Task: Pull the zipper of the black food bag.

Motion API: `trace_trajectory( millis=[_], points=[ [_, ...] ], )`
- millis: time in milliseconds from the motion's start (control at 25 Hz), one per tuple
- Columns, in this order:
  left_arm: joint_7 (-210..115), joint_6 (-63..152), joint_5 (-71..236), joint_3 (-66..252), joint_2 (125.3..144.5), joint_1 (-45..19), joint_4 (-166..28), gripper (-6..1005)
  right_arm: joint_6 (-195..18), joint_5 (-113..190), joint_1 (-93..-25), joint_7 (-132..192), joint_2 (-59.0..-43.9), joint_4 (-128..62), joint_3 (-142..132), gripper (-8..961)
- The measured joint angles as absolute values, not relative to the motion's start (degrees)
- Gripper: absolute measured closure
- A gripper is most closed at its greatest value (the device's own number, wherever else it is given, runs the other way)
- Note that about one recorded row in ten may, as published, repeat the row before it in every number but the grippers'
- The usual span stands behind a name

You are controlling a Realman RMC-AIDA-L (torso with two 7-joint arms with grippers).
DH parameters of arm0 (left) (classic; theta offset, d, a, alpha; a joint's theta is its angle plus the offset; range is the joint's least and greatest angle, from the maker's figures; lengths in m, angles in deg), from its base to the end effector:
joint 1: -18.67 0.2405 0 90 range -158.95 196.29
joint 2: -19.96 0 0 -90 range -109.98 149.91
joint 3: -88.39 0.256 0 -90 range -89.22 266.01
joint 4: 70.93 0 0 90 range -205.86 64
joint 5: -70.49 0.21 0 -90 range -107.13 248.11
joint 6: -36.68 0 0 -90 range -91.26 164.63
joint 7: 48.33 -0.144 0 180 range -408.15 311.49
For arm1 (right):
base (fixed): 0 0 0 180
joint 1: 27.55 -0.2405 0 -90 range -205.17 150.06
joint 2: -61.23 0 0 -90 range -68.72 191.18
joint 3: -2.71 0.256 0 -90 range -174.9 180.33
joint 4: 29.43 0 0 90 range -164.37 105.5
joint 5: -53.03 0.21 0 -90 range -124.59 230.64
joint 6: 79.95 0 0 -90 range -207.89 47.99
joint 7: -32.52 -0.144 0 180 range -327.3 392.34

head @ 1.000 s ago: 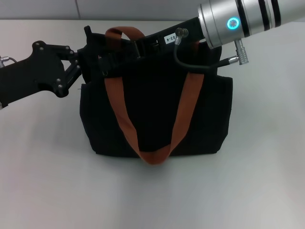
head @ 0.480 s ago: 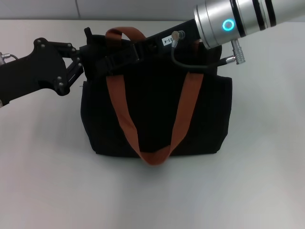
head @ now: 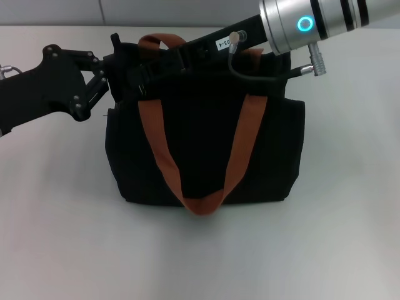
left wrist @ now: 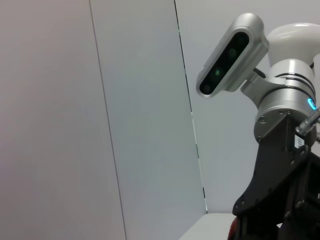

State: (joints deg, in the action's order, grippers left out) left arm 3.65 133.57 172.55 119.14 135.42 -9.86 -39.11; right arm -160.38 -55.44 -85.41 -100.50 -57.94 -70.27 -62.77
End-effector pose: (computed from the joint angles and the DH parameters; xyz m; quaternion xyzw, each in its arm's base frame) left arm -0.2672 0.3264 0.0479 -0.9044 -0.0266 -0.3389 0.2579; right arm 0.0569 0.3990 -0.0488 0.9249 -0.3460 -0.1505 0.0478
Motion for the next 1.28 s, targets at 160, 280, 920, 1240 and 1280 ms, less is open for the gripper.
trace_trajectory(
  millis=[160, 280, 920, 1240, 1280],
  points=[
    [3.78, 133.49, 172.48, 118.64, 135.53, -9.89, -39.11, 960, -160.48, -55.44, -85.43, -100.47, -57.96, -70.3, -63.35, 512],
    [4.33, 133.41, 172.45, 118.38, 135.55, -9.93, -39.11, 960, -160.5, -55.39, -85.53, -100.4, -58.07, -70.31, -64.21, 513],
    [4.58, 133.39, 172.29, 117.83, 135.58, -9.43, -39.17, 958, -160.33, -53.67, -85.51, -99.69, -58.27, -70.23, -65.13, 536],
    [4.96, 133.73, 172.26, 117.83, 135.58, -9.33, -39.11, 957, -160.25, -53.99, -84.87, -99.57, -58.13, -70.07, -65.13, 745],
    [4.97, 133.77, 172.26, 117.84, 135.58, -9.29, -39.11, 957, -160.24, -54.05, -84.86, -99.52, -58.13, -70.07, -65.13, 763]
  ],
)
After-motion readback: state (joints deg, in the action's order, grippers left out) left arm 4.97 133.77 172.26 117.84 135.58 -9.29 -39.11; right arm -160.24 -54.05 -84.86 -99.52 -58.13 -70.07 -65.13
